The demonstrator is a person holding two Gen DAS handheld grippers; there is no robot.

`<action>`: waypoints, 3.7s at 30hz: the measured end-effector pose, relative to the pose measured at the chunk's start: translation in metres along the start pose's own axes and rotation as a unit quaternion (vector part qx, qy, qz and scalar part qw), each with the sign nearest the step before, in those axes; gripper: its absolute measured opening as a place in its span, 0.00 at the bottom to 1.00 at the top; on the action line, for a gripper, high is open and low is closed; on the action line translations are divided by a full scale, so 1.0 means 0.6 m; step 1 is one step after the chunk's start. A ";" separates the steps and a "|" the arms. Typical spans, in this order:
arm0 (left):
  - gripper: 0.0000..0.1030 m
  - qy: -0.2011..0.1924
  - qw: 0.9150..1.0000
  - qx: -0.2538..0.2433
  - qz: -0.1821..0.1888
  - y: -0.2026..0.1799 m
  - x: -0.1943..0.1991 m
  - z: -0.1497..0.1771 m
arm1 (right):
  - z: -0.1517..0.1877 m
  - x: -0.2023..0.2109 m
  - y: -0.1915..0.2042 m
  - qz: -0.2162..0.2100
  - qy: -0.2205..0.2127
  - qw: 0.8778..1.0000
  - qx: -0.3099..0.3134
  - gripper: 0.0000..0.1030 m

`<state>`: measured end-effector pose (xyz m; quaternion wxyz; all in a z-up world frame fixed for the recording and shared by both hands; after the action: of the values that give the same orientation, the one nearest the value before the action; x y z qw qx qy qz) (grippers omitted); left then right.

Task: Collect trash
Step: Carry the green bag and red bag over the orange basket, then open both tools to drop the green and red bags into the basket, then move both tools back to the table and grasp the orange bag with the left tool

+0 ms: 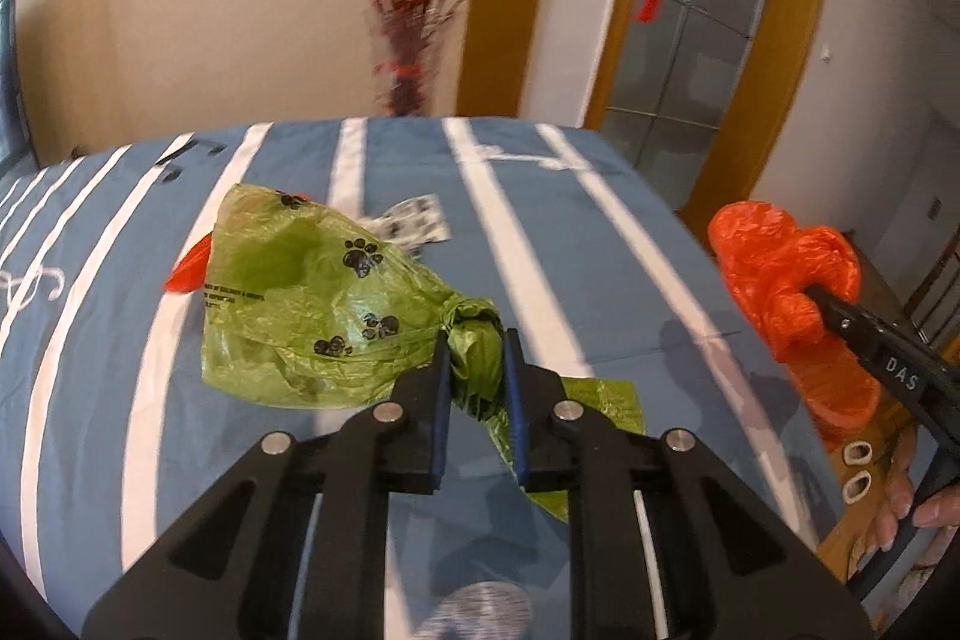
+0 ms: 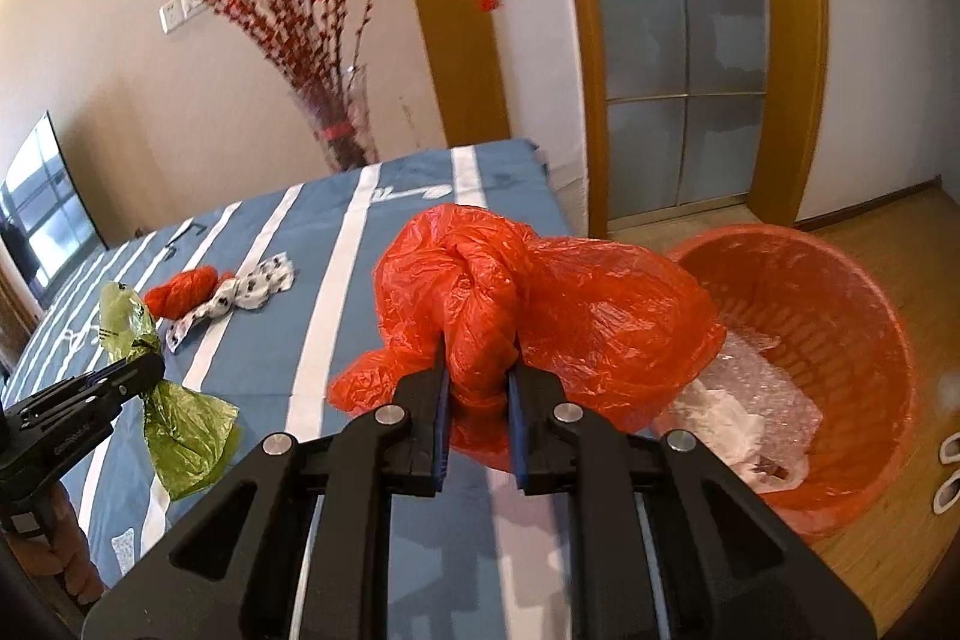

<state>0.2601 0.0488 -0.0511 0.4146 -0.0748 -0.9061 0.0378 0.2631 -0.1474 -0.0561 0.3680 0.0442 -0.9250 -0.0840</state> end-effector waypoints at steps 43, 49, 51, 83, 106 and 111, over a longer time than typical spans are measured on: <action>0.17 0.007 0.974 -0.148 0.171 -0.480 -0.077 -0.050 | -0.036 0.117 -0.316 0.077 -0.096 0.981 -0.148 0.16; 0.17 0.007 0.970 -0.161 0.180 -0.509 -0.094 -0.049 | -0.043 0.109 -0.345 0.069 -0.102 0.977 -0.173 0.17; 0.18 0.009 0.969 -0.162 0.184 -0.517 -0.103 -0.048 | -0.045 0.102 -0.355 0.062 -0.100 0.976 -0.184 0.18; 0.57 0.000 0.994 -0.102 0.045 -0.243 -0.112 -0.045 | -0.032 0.084 -0.291 0.076 -0.068 0.985 -0.141 0.54; 0.57 0.014 0.987 0.052 -0.149 0.278 -0.133 -0.126 | -0.006 -0.035 -0.025 0.014 0.017 1.000 -0.005 0.54; 0.58 0.040 0.991 0.059 -0.113 0.287 -0.167 -0.111 | 0.001 -0.057 0.024 0.009 0.033 0.999 0.022 0.54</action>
<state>0.3932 0.2025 -0.1051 0.4554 0.0515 -0.8879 0.0407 0.2871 -0.1283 -0.0771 0.3979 0.0466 -0.9143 -0.0592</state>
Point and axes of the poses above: each gripper's, at about its wrist camera, not at the fingertips, and x roughly against the way its jaws point, y to its left, z to its underside, the point moved 9 cm from there along -x, roughly the way its jaws point, and after that the axes turned 7 degrees about y, right-handed, at the moved point
